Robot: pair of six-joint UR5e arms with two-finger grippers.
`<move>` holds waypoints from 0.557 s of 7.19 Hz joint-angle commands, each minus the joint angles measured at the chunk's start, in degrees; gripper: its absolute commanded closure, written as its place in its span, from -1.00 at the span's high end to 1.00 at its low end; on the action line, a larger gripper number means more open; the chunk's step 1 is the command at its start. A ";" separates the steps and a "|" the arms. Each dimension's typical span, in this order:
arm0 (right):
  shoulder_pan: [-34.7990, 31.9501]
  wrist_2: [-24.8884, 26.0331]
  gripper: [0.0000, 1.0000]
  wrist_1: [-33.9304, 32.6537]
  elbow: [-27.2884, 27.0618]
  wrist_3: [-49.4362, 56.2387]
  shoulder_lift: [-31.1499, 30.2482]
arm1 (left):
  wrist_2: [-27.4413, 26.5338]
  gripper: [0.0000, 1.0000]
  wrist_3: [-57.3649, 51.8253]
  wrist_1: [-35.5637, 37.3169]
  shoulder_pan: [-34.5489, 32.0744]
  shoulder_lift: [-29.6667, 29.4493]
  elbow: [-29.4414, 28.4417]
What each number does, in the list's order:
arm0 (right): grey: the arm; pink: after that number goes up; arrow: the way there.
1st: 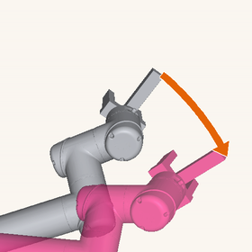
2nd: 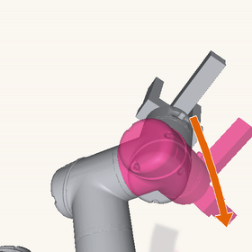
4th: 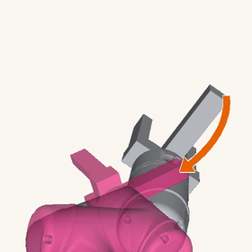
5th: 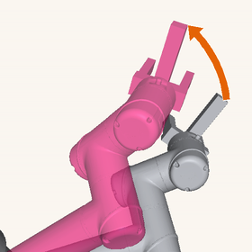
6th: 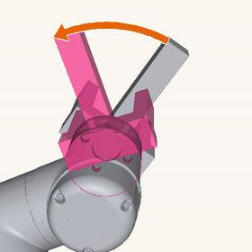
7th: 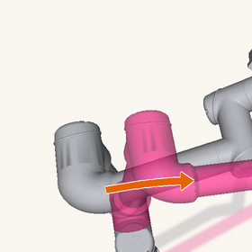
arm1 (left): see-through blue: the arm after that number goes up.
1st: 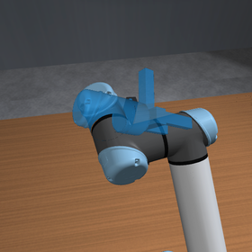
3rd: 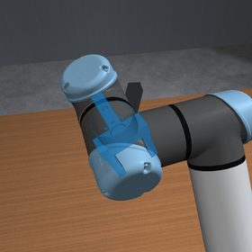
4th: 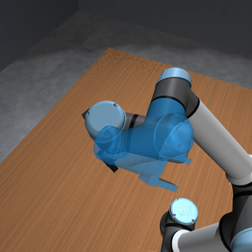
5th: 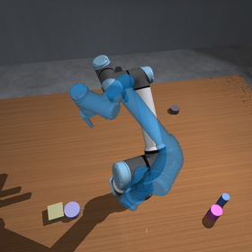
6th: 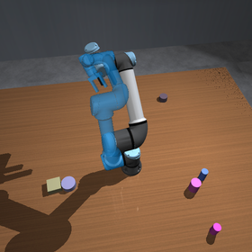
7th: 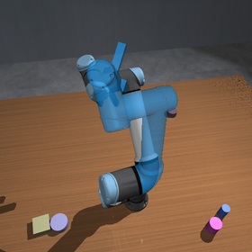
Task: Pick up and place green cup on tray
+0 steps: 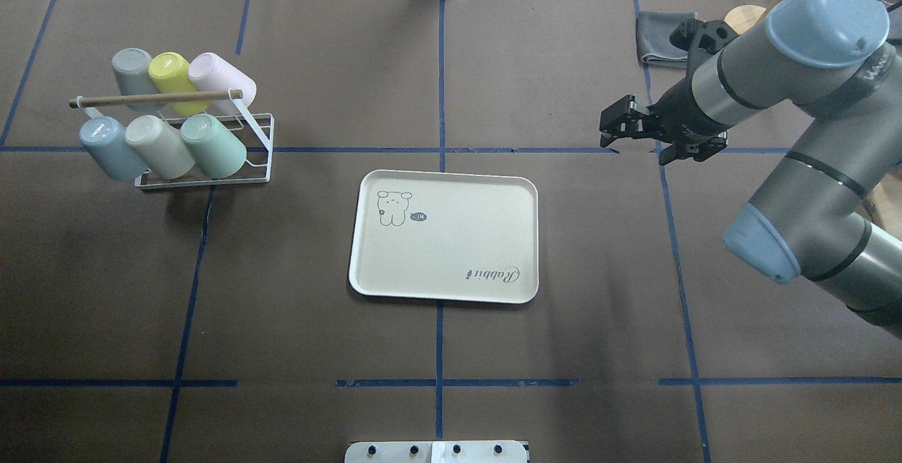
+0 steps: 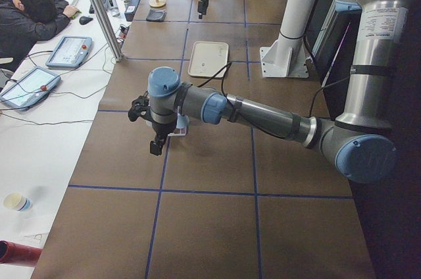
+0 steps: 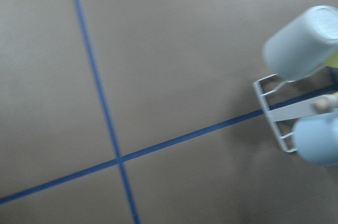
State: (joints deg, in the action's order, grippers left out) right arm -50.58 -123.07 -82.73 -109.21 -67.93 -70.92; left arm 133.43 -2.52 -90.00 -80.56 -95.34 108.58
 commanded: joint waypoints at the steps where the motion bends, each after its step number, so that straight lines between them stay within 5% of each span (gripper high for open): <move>1: -3.11 -0.24 1.00 -7.87 -1.98 9.89 -1.49 | -12.82 1.00 -0.47 2.98 6.70 -0.11 10.28; 2: -3.99 -0.24 1.00 -7.80 -1.89 13.06 -3.50 | -20.50 1.00 -0.47 6.12 12.04 0.07 15.12; 4: -7.15 -0.24 1.00 -7.71 -1.71 20.08 -7.28 | -30.97 1.00 -0.56 28.45 21.02 -10.32 21.56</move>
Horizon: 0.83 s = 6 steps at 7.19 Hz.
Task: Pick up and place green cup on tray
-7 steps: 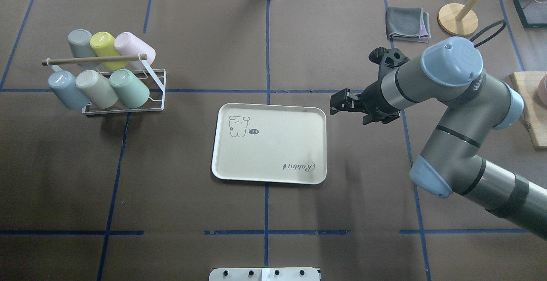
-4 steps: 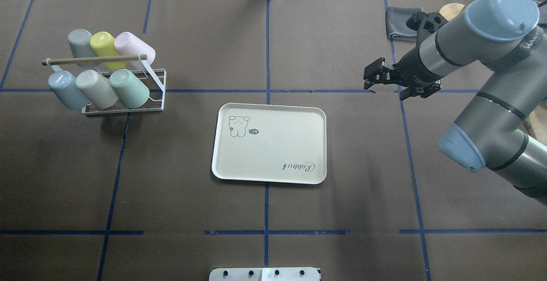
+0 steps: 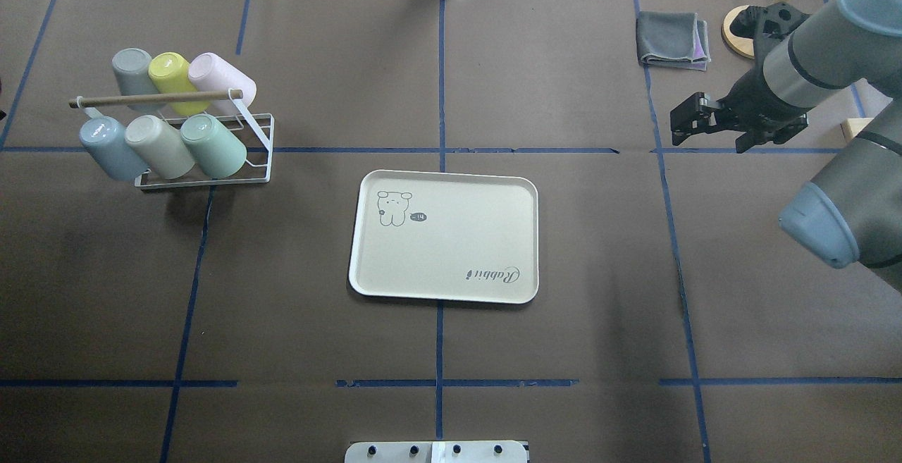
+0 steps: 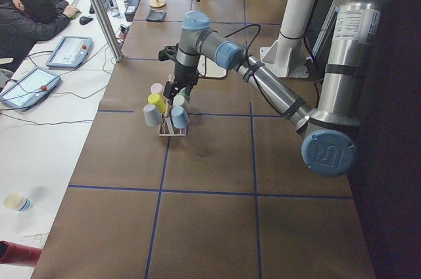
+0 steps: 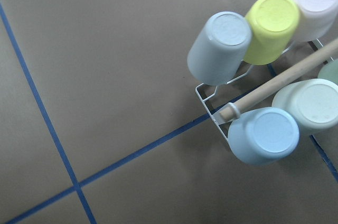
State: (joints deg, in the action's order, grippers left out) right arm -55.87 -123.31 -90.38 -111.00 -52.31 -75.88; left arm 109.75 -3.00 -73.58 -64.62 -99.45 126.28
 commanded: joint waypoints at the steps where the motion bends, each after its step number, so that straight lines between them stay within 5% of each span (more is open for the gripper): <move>1: -3.09 0.00 1.00 -0.06 0.17 7.72 -3.91 | -13.97 1.00 -1.73 20.76 10.60 -12.20 5.28; 4: -3.89 0.43 1.00 0.46 0.43 11.08 -7.08 | -26.31 1.00 -9.10 24.36 20.03 -15.78 4.50; 6: -6.52 0.52 1.00 0.46 0.78 18.00 -9.36 | -43.92 1.00 -20.07 25.24 28.89 -15.33 3.28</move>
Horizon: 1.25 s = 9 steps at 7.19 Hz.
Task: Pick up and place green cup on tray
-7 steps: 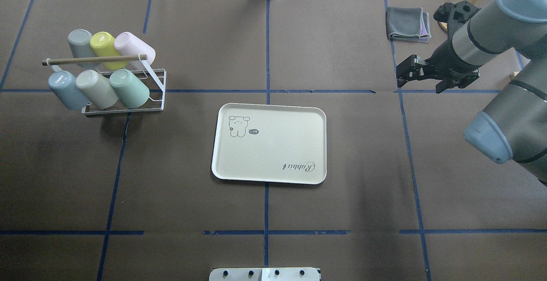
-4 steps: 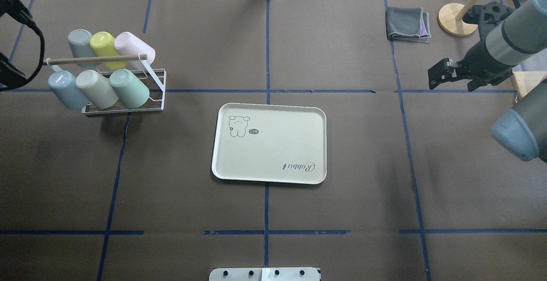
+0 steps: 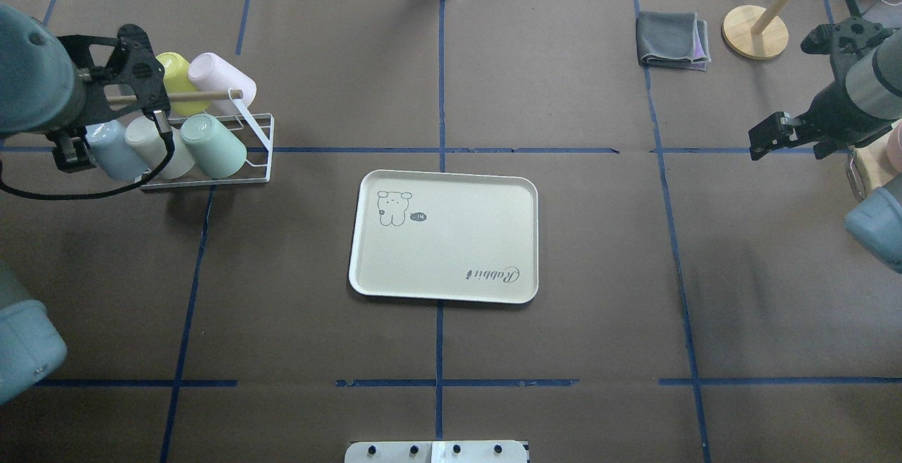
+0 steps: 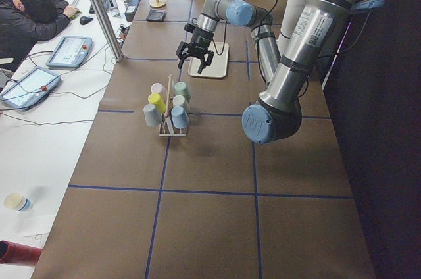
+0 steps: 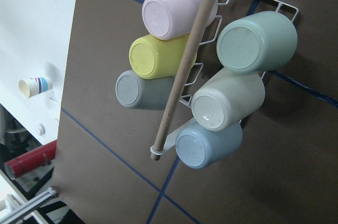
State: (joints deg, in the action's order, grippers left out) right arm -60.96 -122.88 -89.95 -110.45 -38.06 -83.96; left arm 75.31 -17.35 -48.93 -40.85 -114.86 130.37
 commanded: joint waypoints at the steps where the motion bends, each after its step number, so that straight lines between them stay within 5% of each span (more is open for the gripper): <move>1: -2.31 -0.08 1.00 0.12 1.28 4.57 -1.29 | -12.01 1.00 -6.02 0.94 7.95 -0.36 -2.65; 5: -2.41 -0.08 1.00 0.12 2.17 4.14 -1.38 | -30.46 0.99 -17.22 8.24 16.77 -1.16 -8.02; 9: -2.41 -0.08 1.00 0.21 2.96 4.05 -1.38 | -33.13 0.99 -23.69 8.07 20.19 -4.82 -18.44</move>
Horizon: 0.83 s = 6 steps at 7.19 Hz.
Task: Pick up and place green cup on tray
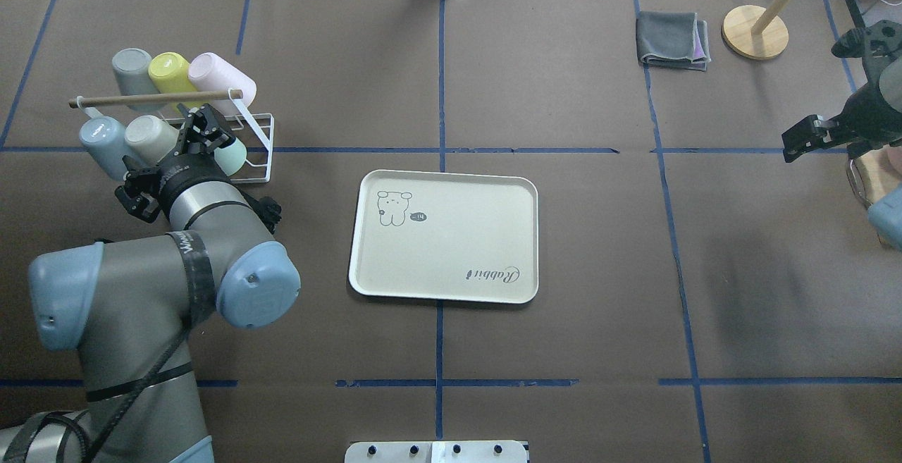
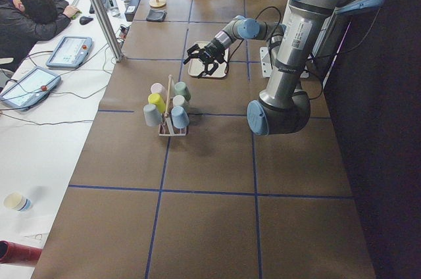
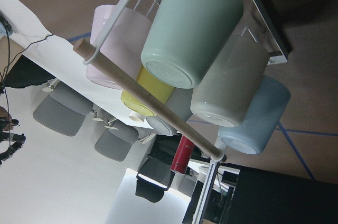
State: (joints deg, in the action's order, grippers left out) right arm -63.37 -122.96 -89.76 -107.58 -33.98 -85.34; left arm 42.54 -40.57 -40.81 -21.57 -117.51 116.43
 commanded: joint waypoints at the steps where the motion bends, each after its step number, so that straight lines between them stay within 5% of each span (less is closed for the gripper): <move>1: 0.00 0.00 1.00 0.02 0.17 -0.03 0.00 | -0.78 0.99 -0.38 -0.23 0.92 -2.98 -6.54; 6: 0.00 0.00 1.00 0.02 1.32 -0.21 0.61 | -5.61 0.99 0.06 -5.67 1.80 -3.78 -18.93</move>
State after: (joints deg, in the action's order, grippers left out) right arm -63.37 -122.96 -89.74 -106.31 -34.10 -84.77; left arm 38.15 -40.60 -44.91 -19.96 -120.96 100.79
